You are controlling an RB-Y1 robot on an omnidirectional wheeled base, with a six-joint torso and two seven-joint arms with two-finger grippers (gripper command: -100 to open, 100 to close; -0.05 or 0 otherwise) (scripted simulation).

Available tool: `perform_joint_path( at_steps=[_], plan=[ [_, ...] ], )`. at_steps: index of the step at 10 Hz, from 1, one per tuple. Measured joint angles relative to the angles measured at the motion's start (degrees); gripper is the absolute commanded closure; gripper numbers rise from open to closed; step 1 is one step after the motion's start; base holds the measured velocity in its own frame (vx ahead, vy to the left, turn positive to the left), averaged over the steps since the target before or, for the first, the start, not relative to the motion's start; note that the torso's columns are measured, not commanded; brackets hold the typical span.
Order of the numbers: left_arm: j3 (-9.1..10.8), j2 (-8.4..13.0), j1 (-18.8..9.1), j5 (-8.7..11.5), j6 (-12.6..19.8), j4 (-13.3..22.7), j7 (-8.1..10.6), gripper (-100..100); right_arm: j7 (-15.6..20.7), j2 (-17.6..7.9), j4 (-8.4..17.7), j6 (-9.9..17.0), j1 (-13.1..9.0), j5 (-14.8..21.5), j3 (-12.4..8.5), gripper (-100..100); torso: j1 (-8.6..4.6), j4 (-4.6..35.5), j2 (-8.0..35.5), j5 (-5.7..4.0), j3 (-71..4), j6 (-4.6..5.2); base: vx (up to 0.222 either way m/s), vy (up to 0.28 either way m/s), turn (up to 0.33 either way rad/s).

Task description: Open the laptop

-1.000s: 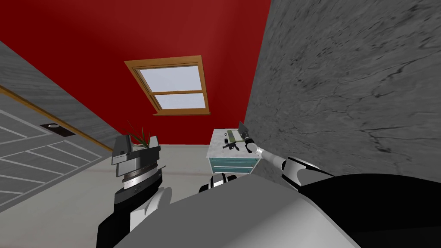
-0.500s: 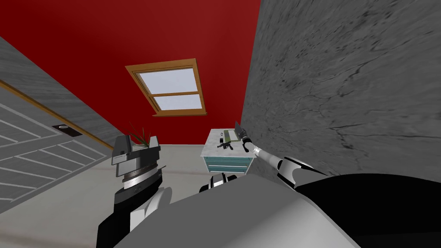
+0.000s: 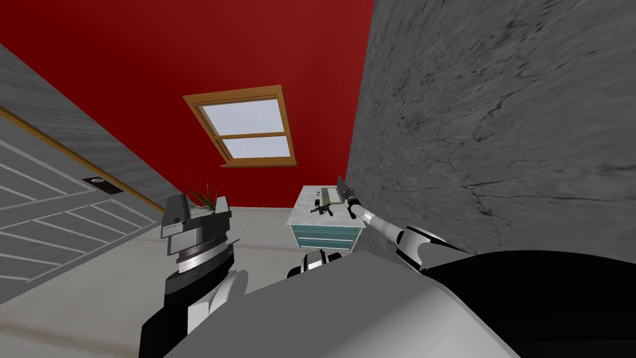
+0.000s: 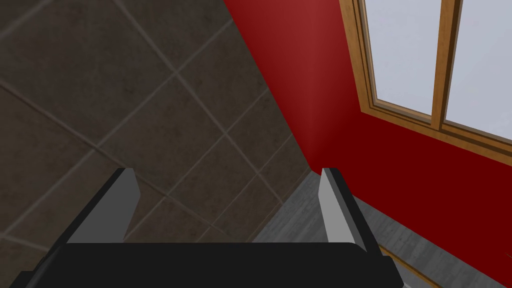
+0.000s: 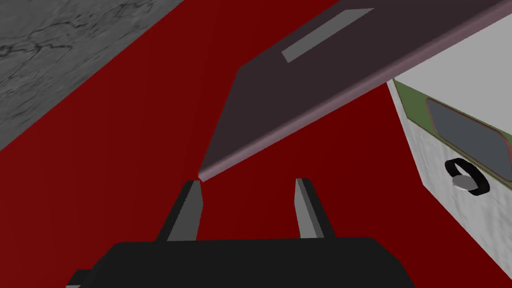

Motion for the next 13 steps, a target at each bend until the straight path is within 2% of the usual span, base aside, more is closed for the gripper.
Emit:
perform_joint_path(
  at_steps=[2,4,5,6,10,13],
  plan=[
    [0.00,0.0,0.0,0.0,0.0,0.0,0.00,0,-4.3,2.8,3.9,1.4,-2.9,-2.4,-3.0,100,0.29,0.0,-0.1,0.11,-0.1,-0.04,0.052,0.052,-0.217],
    [0.00,0.0,0.0,0.0,0.0,0.0,0.00,0,-7.4,3.9,6.2,1.6,-4.1,-4.8,-6.0,100,0.14,0.0,0.1,0.07,0.1,-0.07,0.006,0.003,0.039],
    [0.00,0.0,0.0,0.0,0.0,0.0,0.00,0,-6.1,4.0,4.8,1.5,-3.6,-7.3,-7.9,100,0.12,0.1,0.2,0.07,0.1,-0.03,-0.004,-0.007,-0.004],
    [0.00,0.0,0.0,0.0,0.0,0.0,0.00,0,-5.9,3.9,4.8,1.5,-3.5,-9.0,-8.5,100,0.16,0.0,0.1,0.07,0.1,-0.03,-0.007,-0.004,-0.006],
    [0.00,0.0,0.0,0.0,0.0,0.0,0.00,0,-6.1,3.9,4.9,1.6,-3.4,-16.3,-8.7,100,0.24,0.0,0.0,0.10,0.0,-0.05,-0.001,0.010,0.012],
    [-0.01,0.0,0.0,0.0,0.0,0.0,0.00,0,-3.5,2.0,4.3,2.0,-2.3,-12.6,-6.1,100,0.32,0.0,0.0,0.14,0.0,-0.04,0.014,0.082,0.052]
  ],
)
